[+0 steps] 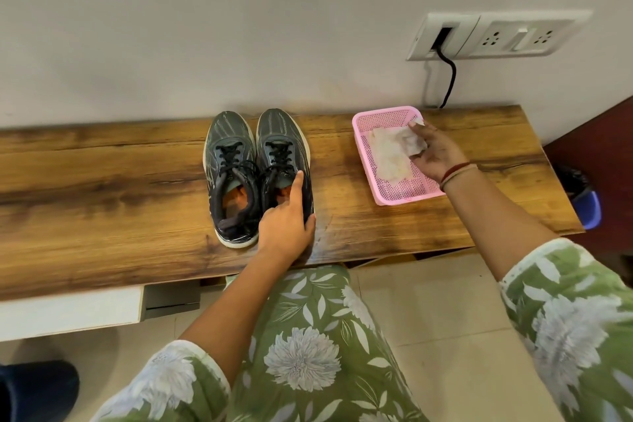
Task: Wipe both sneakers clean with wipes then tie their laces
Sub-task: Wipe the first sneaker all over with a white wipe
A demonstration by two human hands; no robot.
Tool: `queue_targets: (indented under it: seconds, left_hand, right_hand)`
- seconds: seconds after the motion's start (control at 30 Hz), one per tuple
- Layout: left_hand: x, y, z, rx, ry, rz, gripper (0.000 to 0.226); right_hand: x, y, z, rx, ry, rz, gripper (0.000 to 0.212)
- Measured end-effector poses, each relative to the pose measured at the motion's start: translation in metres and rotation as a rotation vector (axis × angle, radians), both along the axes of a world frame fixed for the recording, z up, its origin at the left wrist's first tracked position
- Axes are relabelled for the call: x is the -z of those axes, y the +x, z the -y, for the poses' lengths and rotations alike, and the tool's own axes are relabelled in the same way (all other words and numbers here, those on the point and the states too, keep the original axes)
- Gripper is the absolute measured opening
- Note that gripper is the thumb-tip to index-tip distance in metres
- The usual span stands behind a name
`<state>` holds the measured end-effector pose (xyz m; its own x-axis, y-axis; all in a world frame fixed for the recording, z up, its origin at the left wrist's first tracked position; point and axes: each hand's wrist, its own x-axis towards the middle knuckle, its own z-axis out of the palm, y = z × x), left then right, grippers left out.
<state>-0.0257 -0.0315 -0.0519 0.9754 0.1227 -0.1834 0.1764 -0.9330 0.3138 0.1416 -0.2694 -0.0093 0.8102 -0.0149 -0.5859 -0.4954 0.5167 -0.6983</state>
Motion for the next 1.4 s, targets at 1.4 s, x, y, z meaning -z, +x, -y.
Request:
queue_targets:
  seconds: [1.4]
  left_hand:
    - [-0.088, -0.035, -0.04, -0.272, -0.999, -0.076, 0.049]
  right_hand:
    - [-0.095, -0.217, -0.074, -0.041, 0.727, 0.011, 0.068]
